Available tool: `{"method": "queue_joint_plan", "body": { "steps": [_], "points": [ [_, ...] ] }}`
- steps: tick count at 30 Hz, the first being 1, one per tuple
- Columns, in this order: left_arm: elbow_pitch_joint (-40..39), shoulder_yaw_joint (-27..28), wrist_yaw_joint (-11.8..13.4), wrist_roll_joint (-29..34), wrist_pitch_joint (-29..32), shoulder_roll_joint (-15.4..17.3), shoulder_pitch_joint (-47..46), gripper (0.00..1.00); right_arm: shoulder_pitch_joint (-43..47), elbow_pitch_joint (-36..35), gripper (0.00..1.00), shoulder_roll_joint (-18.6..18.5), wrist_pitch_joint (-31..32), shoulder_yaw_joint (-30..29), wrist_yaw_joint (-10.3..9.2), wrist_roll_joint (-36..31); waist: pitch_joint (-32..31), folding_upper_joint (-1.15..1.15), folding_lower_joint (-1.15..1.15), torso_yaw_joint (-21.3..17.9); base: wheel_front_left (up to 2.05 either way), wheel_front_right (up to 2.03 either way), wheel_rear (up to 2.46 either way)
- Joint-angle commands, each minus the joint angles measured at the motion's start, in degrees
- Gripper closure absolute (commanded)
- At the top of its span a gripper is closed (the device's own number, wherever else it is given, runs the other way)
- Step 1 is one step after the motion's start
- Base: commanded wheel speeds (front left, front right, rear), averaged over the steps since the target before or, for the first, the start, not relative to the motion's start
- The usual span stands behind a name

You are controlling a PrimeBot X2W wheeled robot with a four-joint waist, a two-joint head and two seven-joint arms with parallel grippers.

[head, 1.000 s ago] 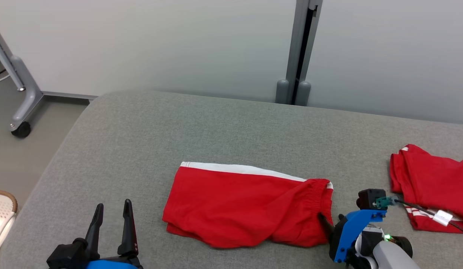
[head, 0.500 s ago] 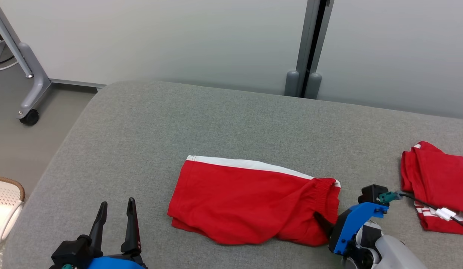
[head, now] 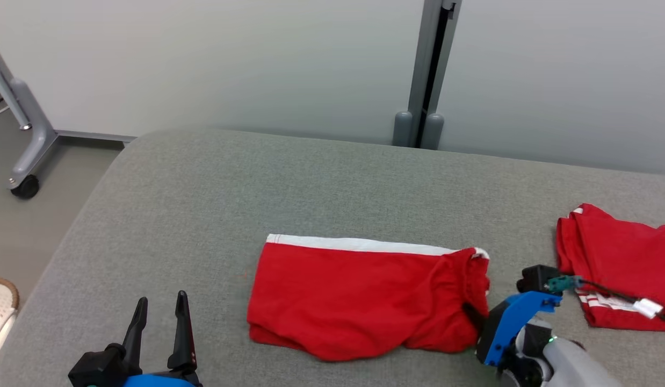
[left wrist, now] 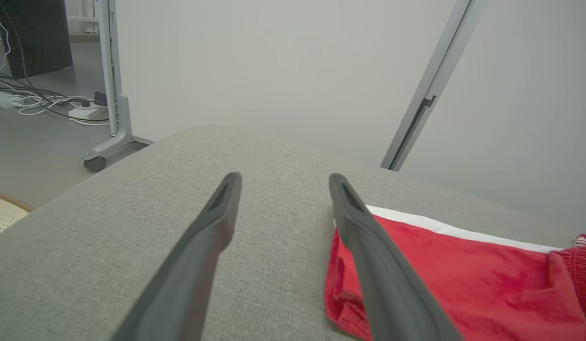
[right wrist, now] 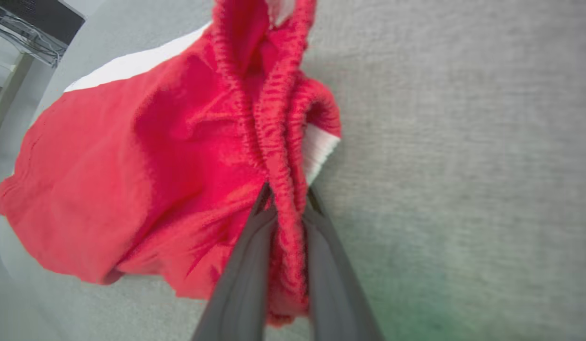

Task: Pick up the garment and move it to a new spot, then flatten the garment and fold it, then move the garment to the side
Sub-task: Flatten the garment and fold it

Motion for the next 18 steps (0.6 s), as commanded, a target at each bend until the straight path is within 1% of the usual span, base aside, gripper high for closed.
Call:
{"method": "queue_joint_plan", "body": {
  "steps": [1,4,8,12,15,18],
  "points": [
    [-0.1,0.2,-0.3,0.1,-0.3,-0.2,0.8,0.0,-0.8,-1.2,1.0,-2.3,-0.5,0.7,0.02,-0.4,-0.8,-0.01,-0.01,-1.4,0.0,0.0,0.0],
    [0.0,0.3,-0.4,0.3,-0.3,-0.2,1.2,0.0,-1.1,-3.4,1.0,-5.3,0.5,1.7,0.02,-0.4,-1.4,-0.01,-0.01,-2.9,0.0,0.0,0.0],
    [-0.1,1.0,-0.4,0.3,-0.3,-0.2,1.6,0.0,-0.8,-7.4,1.0,-8.2,3.8,2.4,0.02,1.7,-2.1,-0.01,-0.01,-4.8,0.0,0.0,0.0],
    [0.2,0.8,-0.4,0.5,-0.3,-0.3,1.5,0.0,0.6,-12.9,1.0,-6.8,9.6,-0.2,0.03,10.5,-2.4,-0.01,-0.01,-5.6,0.0,0.0,0.0],
    [0.3,0.4,-0.5,0.5,-0.3,-0.4,1.1,0.0,1.0,-17.4,1.0,-4.1,13.8,-3.5,0.03,18.9,-2.4,-0.01,-0.01,-5.5,0.0,0.0,0.0],
    [0.6,-0.1,-0.5,0.4,-0.3,-0.4,0.6,0.0,1.4,-19.0,1.0,-1.6,17.3,-6.3,0.03,25.3,-2.2,-0.01,-0.01,-4.2,0.0,0.0,0.0]
  ]
}}
